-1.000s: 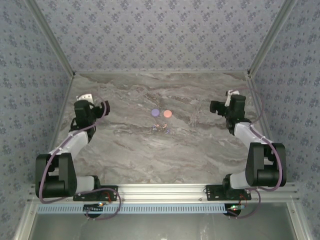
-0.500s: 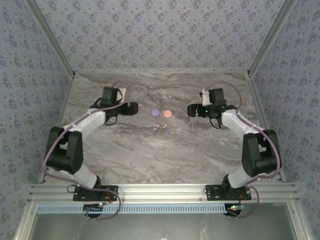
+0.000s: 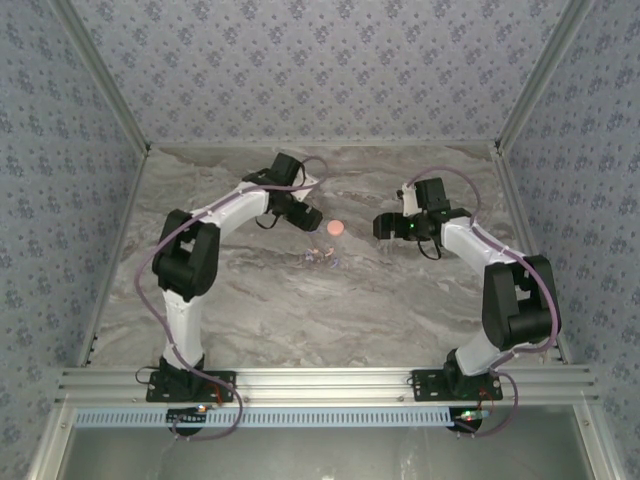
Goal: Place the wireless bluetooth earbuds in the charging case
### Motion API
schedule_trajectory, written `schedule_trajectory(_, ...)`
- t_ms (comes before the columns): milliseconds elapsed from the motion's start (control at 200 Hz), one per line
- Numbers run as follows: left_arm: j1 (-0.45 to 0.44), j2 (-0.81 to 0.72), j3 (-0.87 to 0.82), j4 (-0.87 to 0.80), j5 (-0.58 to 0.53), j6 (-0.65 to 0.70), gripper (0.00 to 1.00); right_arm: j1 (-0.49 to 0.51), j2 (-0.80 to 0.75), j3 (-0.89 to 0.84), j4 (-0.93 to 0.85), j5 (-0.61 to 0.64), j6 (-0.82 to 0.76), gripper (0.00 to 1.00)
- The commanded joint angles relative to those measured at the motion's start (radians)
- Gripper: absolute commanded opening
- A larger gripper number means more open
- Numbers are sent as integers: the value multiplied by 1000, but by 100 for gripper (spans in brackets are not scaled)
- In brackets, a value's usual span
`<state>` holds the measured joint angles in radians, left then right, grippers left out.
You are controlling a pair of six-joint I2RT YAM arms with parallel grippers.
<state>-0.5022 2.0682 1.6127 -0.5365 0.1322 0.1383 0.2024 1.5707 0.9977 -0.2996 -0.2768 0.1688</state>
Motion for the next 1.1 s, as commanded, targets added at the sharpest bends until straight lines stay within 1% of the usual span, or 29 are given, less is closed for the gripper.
schedule_trajectory(0,-6,46,79,-105,31,82,90,-7,-23,10,-39,10,8,90)
schedule_trajectory(130,-13,95,131,-135,79,103,86,-7,-22,9,-46,23,8,90)
schedule_trajectory(240,-19,132,162,-169,70,107,83,-10,-23,10,-52,32,7,90)
schedule_trajectory(375,-21,164,191,-166,31,103,82,-11,-24,11,-53,29,9,90)
schedule_trajectory(655,-36,219,240,-192,19,111,78,-12,-21,13,-66,39,9,90)
schedule_trajectory(845,-36,233,245,-189,-4,83,68,-9,-20,10,-69,33,11,90)
schedule_trajectory(935,-36,230,243,-186,-30,48,59,-6,-19,13,-70,35,11,90)
schedule_trajectory(999,-36,223,235,-179,-75,0,52,-1,-16,14,-69,34,11,90)
schedule_trajectory(1094,-32,201,206,-165,-130,-86,52,8,-10,20,-71,31,8,90)
